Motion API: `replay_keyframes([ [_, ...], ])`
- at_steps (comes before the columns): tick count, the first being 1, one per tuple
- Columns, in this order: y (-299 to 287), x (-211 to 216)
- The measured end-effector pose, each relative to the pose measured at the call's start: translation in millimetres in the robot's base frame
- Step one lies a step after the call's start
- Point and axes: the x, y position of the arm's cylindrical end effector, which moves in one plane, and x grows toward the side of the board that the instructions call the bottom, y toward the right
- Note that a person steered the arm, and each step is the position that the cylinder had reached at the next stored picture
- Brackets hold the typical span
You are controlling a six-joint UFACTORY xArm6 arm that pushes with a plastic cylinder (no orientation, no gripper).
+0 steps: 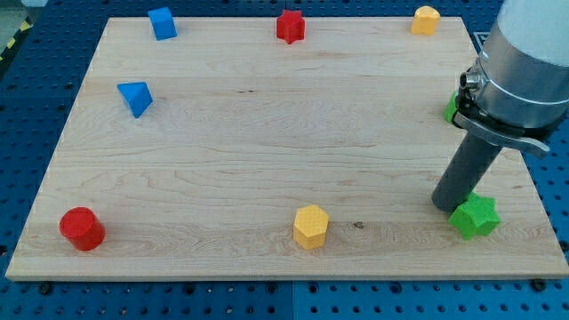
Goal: Put the green star vertically below the green circle
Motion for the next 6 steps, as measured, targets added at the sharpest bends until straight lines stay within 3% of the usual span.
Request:
replay_keyframes([
  [6, -25.6, 35.2],
])
